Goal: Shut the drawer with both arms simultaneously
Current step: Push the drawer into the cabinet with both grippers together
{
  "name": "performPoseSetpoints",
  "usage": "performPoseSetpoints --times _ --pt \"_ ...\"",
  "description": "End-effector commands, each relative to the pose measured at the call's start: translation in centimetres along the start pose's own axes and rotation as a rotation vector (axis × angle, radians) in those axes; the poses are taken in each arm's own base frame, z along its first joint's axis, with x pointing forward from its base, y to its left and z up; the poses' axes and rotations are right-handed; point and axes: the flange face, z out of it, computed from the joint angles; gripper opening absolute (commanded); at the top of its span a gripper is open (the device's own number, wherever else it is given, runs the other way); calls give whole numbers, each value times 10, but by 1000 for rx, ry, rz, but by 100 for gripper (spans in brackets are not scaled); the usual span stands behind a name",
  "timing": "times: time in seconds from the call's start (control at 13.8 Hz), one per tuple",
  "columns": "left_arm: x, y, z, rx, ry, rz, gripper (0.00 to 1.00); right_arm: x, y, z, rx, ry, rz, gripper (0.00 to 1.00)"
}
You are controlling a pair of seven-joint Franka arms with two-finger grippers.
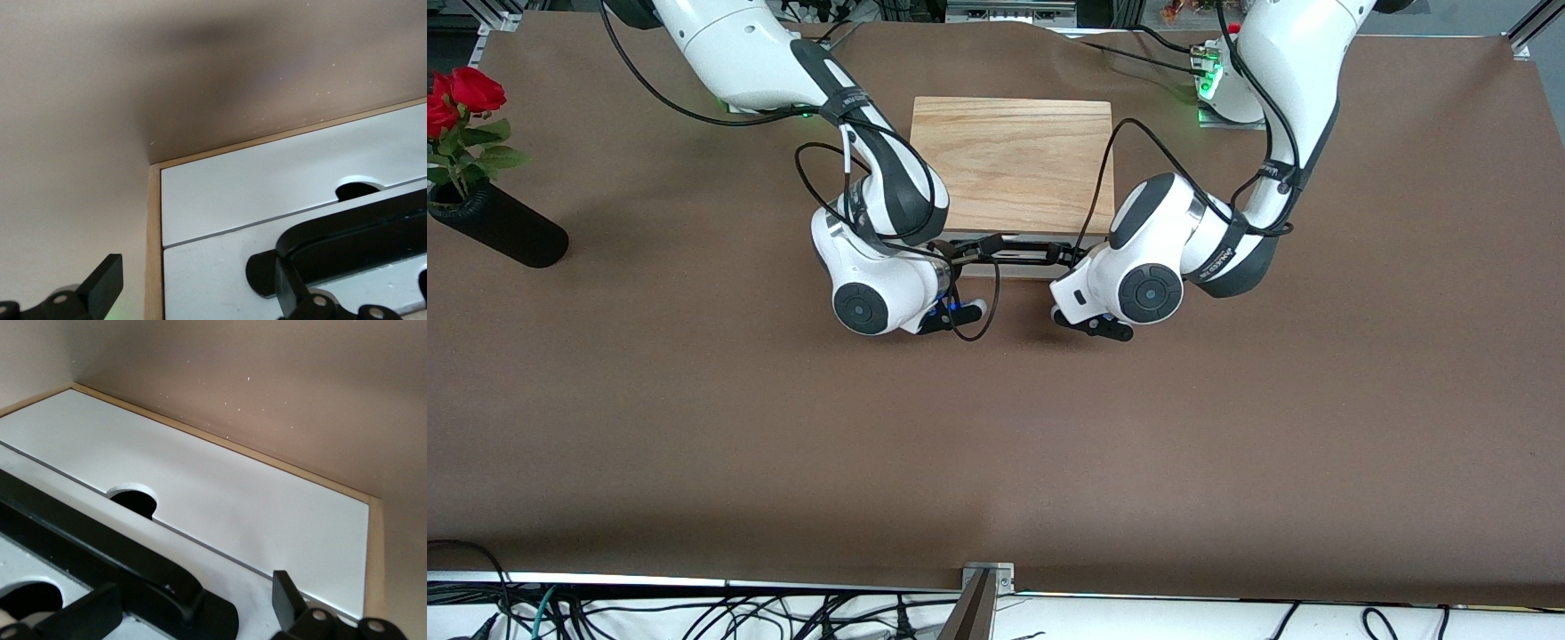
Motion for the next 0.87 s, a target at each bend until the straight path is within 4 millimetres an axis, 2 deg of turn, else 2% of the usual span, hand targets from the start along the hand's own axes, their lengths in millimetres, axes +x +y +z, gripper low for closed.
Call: performPoseSetpoints --times 0.0,0.15,0.29,0.58,0.65,0.8 --pt "-7 -8 -5 8 -20 9 100 -15 -4 11 -12 -98 -18 100" --pt "-9 -11 -15 6 -6 7 100 -9 3 -12 8 -52 -49 100" --pt "-8 -11 -36 -7 33 3 100 -3 14 -40 31 -5 -124 100" --pt "-23 -16 -84 -11 117 -2 100 -3 2 -84 31 97 -181 100" --pt "-28 -25 -98 -18 141 -13 100 0 3 -95 27 138 -182 100" --pt "-37 -46 -128 -31 190 -35 100 5 16 -127 2 238 -181 100"
